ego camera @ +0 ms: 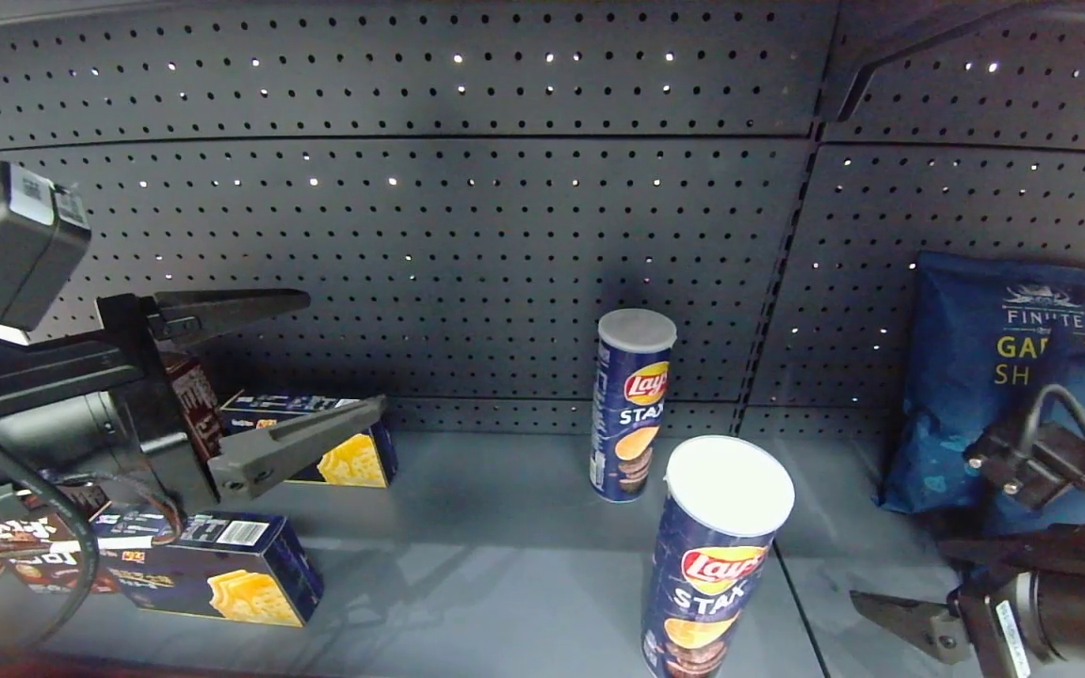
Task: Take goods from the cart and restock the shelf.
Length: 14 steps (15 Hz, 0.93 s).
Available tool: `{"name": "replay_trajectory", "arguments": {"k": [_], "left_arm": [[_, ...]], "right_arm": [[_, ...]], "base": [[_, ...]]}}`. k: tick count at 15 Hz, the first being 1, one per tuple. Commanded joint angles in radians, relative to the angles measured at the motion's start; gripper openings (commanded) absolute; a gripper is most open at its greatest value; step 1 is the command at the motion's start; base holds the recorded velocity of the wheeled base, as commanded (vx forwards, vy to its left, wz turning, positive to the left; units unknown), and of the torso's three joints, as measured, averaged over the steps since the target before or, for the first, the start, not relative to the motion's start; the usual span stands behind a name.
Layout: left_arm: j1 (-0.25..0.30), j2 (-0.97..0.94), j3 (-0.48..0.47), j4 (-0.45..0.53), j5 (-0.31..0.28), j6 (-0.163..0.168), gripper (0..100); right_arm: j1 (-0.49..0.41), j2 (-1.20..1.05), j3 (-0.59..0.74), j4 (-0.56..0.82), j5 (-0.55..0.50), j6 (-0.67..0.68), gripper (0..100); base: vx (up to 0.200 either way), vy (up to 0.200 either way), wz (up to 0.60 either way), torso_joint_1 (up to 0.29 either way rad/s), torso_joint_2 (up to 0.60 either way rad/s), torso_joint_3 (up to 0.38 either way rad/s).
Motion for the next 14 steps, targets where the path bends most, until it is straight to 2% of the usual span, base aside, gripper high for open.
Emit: {"name": "replay_trajectory", "arguments": {"k": [1, 4, 9, 14], "left_arm": [[0.0, 0.013, 0.001, -0.001, 0.0, 0.0, 100], [0.0, 0.039, -0.011, -0.01, 0.0, 0.002, 100], [-0.002, 0.058, -0.017, -0.022, 0.001, 0.003, 100], [-0.002, 0.067, -0.02, -0.022, 0.0, 0.003, 100]], "right_arm": [[0.019, 0.056, 0.001, 0.0, 0.001, 0.001, 100], [0.068, 0.082, 0.015, -0.021, 0.004, 0.025, 100], [0.086, 0.138, -0.009, -0.027, -0.001, 0.025, 100], [0.117, 0.214, -0.088, -0.053, -0.004, 0.025, 100]], "base": [[0.0, 0.0, 0.0, 0.0, 0.0, 0.0], [0.0, 0.0, 0.0, 0.0, 0.0, 0.0], [0.0, 0.0, 0.0, 0.0, 0.0, 0.0], [0.0, 0.0, 0.0, 0.0, 0.0, 0.0]]}}
